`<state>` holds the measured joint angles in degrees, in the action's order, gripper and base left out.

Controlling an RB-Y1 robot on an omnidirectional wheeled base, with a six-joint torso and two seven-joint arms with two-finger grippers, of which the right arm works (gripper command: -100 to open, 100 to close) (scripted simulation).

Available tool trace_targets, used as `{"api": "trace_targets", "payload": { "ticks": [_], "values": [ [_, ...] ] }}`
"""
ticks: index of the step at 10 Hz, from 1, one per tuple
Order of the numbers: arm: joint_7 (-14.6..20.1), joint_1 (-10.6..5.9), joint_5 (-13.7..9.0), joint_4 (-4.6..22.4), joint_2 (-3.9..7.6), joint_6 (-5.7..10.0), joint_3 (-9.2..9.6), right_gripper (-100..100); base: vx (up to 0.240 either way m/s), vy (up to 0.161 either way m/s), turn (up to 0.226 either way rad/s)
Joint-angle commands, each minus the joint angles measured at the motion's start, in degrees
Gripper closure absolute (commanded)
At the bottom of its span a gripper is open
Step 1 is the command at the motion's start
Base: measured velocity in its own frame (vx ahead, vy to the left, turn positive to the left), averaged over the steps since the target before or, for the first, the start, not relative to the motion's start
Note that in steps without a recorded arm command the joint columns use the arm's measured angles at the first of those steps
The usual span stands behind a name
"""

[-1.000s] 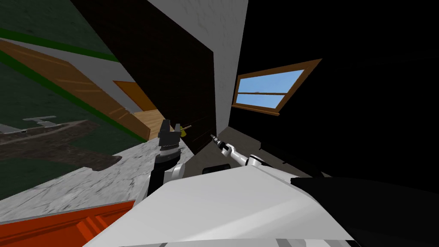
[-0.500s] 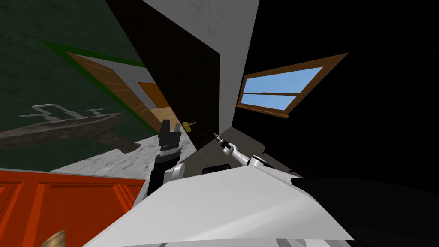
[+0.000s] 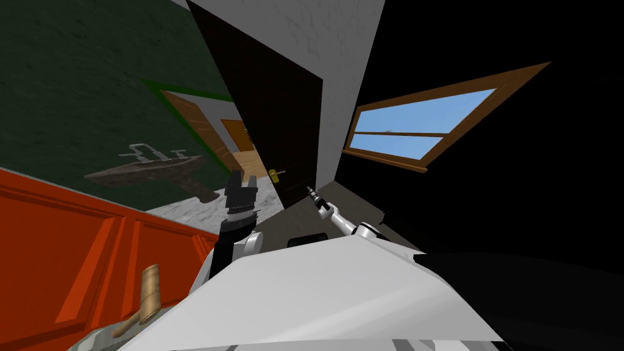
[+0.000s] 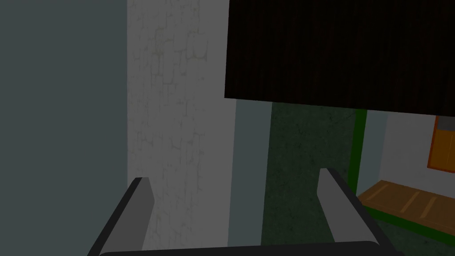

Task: Pull the door open

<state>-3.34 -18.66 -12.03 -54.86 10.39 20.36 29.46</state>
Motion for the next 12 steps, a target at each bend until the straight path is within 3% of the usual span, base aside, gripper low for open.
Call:
{"api": "trace_targets", "payload": {
  "ticks": [1,6,12],
  "values": [
    [-1.6,0.54,-0.8,-0.2,-0.22,0.23,-1.65,-100,-0.065,-0.035,0.202],
    [-6.3,2.09,-3.4,-1.6,-1.94,-0.12,-7.10,-100,-0.034,-0.015,0.223],
    [-12.1,4.06,-6.7,-3.4,-5.68,-0.48,-13.86,-100,0.035,0.013,0.214]
  ]
}}
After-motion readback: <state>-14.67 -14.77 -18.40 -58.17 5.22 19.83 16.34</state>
